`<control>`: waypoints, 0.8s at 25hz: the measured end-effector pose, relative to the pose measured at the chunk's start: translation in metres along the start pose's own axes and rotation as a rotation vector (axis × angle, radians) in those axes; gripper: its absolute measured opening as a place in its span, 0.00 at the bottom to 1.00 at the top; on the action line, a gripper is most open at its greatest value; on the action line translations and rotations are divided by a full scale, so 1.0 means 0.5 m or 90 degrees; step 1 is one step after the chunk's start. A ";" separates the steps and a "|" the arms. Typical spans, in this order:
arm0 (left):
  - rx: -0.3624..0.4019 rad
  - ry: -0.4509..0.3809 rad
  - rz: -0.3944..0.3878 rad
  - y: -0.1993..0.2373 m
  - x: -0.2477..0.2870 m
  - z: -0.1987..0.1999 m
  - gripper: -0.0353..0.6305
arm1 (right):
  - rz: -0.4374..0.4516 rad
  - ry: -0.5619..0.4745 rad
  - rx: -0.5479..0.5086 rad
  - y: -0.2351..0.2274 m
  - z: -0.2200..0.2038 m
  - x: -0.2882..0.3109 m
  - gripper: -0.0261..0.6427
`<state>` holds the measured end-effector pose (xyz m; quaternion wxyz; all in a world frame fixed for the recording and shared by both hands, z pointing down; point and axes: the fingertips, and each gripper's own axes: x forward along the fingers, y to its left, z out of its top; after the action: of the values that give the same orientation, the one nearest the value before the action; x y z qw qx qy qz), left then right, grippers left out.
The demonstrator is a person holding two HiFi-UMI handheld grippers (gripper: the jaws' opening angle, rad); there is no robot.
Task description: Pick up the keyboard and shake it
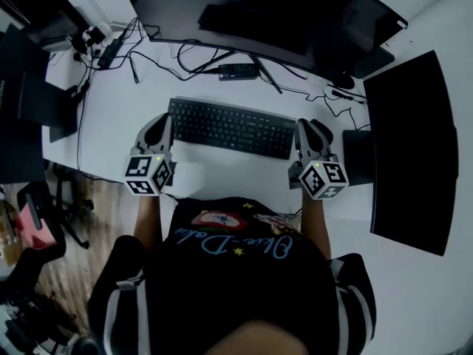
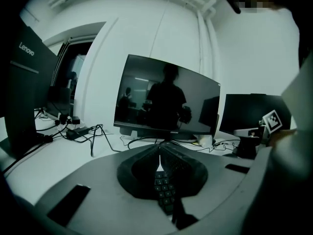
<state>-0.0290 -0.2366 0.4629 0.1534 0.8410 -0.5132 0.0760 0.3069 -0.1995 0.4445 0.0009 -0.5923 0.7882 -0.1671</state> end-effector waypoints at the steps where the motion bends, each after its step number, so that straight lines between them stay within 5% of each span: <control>1: 0.005 -0.005 -0.006 -0.007 -0.003 0.006 0.06 | 0.004 -0.007 -0.008 0.008 0.009 -0.005 0.04; 20: 0.037 -0.008 -0.035 -0.059 -0.029 0.023 0.06 | 0.034 -0.040 -0.074 0.070 0.065 -0.054 0.04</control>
<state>-0.0100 -0.2155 0.4427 0.1278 0.8595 -0.4882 0.0811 0.2886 -0.1744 0.3995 -0.0043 -0.5753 0.8115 -0.1024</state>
